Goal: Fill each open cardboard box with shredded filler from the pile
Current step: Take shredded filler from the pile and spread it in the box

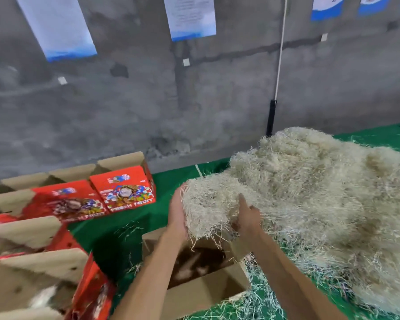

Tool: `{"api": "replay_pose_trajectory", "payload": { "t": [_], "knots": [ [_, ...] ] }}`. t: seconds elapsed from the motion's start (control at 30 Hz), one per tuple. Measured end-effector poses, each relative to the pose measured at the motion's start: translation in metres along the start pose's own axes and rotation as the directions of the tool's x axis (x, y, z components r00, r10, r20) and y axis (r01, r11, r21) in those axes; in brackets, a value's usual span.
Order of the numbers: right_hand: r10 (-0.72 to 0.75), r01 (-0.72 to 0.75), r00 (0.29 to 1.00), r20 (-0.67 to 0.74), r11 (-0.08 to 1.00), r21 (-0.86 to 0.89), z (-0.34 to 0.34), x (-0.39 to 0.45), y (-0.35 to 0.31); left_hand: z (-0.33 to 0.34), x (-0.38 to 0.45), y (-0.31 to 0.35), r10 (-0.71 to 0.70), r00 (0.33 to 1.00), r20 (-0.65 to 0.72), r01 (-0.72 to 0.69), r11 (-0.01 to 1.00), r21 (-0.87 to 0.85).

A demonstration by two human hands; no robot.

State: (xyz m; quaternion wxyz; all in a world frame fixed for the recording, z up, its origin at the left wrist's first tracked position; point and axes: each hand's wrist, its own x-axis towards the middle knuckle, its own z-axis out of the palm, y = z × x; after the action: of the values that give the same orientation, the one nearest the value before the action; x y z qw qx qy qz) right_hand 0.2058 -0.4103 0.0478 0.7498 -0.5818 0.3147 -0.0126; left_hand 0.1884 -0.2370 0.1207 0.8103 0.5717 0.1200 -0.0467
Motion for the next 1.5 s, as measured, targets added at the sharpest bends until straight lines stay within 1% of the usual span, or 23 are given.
{"api": "replay_pose_trajectory", "payload": {
  "t": [0.13,0.23,0.3,0.33,0.4,0.47,0.6,0.67,0.73,0.8,0.9,1.0,1.07,1.17,1.2,1.27,1.3,1.33,1.37,1.4,1.43,1.47,1.5],
  "knots": [
    [-0.106,0.113,0.979,0.176,0.993,-0.032,0.031,-0.012,-0.008,-0.024,-0.008,0.010,0.007,0.999,0.051,-0.005,0.999,-0.046],
    [-0.132,0.153,0.928,0.347,0.988,-0.033,0.065,-0.024,-0.024,-0.037,-0.009,0.014,-0.093,0.995,-0.041,0.099,0.977,0.191],
    [-0.123,0.152,0.885,0.448,0.988,-0.029,0.085,-0.040,-0.036,-0.043,-0.008,0.014,-0.087,0.988,-0.125,0.124,0.938,0.324],
    [-0.116,0.145,0.864,0.490,0.989,-0.022,0.093,-0.049,-0.041,-0.046,-0.009,0.015,-0.079,0.988,-0.136,0.121,0.934,0.336],
    [-0.084,0.137,0.785,0.614,0.990,-0.039,0.105,-0.064,-0.044,-0.055,-0.008,0.015,-0.054,0.989,-0.138,0.090,0.959,0.270],
    [-0.038,0.202,0.663,0.748,0.971,-0.130,0.110,-0.080,-0.041,-0.067,-0.009,0.019,-0.065,0.989,-0.131,0.083,0.986,0.141],
    [0.094,0.253,0.559,0.824,0.927,-0.277,0.110,-0.087,-0.025,-0.089,-0.010,0.020,-0.049,0.978,-0.203,0.066,0.995,0.078],
    [0.079,0.240,0.568,0.819,0.936,-0.256,0.104,-0.086,-0.017,-0.093,-0.006,0.021,-0.051,0.967,-0.251,0.066,0.996,0.052],
    [0.003,0.199,0.684,0.730,0.961,-0.191,0.095,-0.081,-0.012,-0.090,-0.009,0.027,-0.057,0.948,-0.313,0.064,0.998,0.011],
    [-0.118,0.261,0.773,0.624,0.955,-0.143,0.083,-0.074,-0.007,-0.098,-0.009,0.019,-0.038,0.941,-0.337,0.014,0.997,-0.073],
    [-0.201,0.387,0.756,0.622,0.905,-0.177,0.070,-0.067,-0.002,-0.105,-0.023,0.004,-0.080,0.948,-0.309,0.033,0.987,-0.155],
    [-0.154,0.353,0.737,0.658,0.918,-0.181,0.065,-0.065,0.002,-0.097,-0.025,0.002,-0.188,0.929,-0.317,0.105,0.960,-0.260],
    [-0.164,0.343,0.723,0.671,0.928,-0.143,0.056,-0.062,0.009,-0.092,-0.017,0.002,-0.188,0.929,-0.318,0.082,0.945,-0.318],
    [-0.200,0.515,0.670,0.714,0.819,-0.254,0.031,-0.061,0.023,-0.092,-0.013,0.007,-0.158,0.940,-0.301,0.033,0.924,-0.380],
    [-0.203,0.535,0.657,0.726,0.804,-0.260,0.023,-0.058,0.026,-0.095,-0.013,0.010,-0.128,0.950,-0.286,0.022,0.938,-0.346],
    [-0.217,0.519,0.684,0.696,0.815,-0.256,0.014,-0.051,0.027,-0.095,-0.009,0.017,-0.152,0.954,-0.259,0.098,0.972,-0.212],
    [-0.239,0.488,0.730,0.640,0.838,-0.244,0.011,-0.047,0.026,-0.090,-0.007,0.021,-0.180,0.952,-0.249,0.161,0.982,-0.097],
    [-0.219,0.388,0.812,0.541,0.895,-0.221,0.011,-0.042,0.022,-0.084,-0.004,0.024,-0.168,0.959,-0.227,0.195,0.976,0.101],
    [-0.158,0.256,0.883,0.442,0.951,-0.171,0.011,-0.036,0.016,-0.074,-0.002,0.027,-0.147,0.981,-0.124,0.180,0.928,0.326],
    [-0.097,0.148,0.924,0.369,0.983,-0.111,0.014,-0.030,0.009,-0.060,-0.002,0.025,-0.123,0.992,0.015,0.092,0.818,0.568],
    [-0.055,0.091,0.940,0.336,0.991,-0.094,0.016,-0.023,0.004,-0.044,0.000,0.018,-0.160,0.978,0.137,0.003,0.662,0.749],
    [-0.055,0.100,0.947,0.318,0.987,-0.129,0.019,-0.019,-0.003,-0.033,-0.001,0.010,-0.265,0.948,0.178,-0.006,0.543,0.840],
    [-0.099,0.169,0.941,0.325,0.966,-0.195,0.021,-0.020,-0.008,-0.026,0.000,-0.001,-0.318,0.933,0.169,-0.006,0.455,0.890]
  ]
}}
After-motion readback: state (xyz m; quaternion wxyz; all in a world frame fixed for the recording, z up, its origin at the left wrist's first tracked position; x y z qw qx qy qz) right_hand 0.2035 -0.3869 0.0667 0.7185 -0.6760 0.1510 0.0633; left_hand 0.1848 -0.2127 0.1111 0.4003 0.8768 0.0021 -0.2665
